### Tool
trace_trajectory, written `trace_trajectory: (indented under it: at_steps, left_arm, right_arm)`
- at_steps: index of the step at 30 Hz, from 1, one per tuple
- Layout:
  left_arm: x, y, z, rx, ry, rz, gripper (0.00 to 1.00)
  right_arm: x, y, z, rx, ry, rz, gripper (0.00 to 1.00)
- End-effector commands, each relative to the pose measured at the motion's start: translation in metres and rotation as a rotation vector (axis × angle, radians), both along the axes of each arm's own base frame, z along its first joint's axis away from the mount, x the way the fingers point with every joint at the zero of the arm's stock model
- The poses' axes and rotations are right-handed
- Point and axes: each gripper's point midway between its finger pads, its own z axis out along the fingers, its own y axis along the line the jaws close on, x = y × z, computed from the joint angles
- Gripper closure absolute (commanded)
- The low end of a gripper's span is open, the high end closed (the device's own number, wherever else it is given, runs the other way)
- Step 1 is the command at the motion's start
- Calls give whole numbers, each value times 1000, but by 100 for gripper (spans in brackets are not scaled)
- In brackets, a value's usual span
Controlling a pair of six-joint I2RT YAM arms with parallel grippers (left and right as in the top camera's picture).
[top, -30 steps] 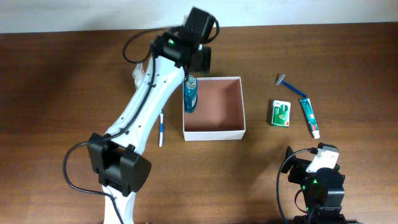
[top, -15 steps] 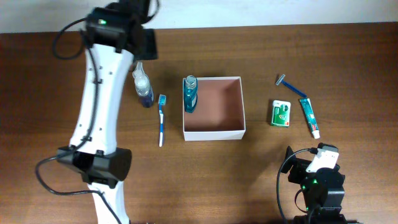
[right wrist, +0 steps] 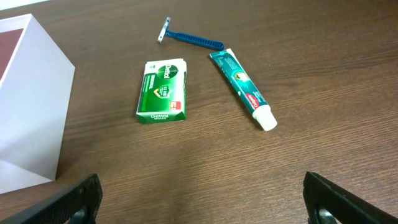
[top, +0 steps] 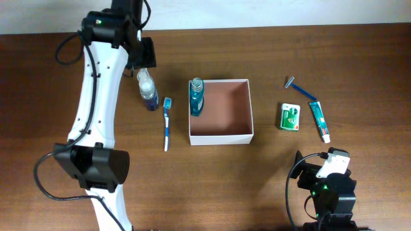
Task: Pack container
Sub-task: 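Move the left gripper back over the clear foam soap bottle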
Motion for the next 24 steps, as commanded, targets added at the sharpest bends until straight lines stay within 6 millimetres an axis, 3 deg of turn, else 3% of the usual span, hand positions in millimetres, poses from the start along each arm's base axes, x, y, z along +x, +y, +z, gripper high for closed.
trace_trajectory:
  at_steps: [1, 11, 24]
  left_arm:
    - [0, -3, -15, -6, 34, -28, 40]
    - [-1, -3, -58, 4, 98, -28, 40]
    - [6, -1, -77, 22, 101, -22, 40]
  right_arm:
    - [0, -1, 1, -3, -7, -9, 1]
    - [0, -1, 1, -3, -7, -9, 1]
    - [0, -1, 1, -3, -7, -9, 1]
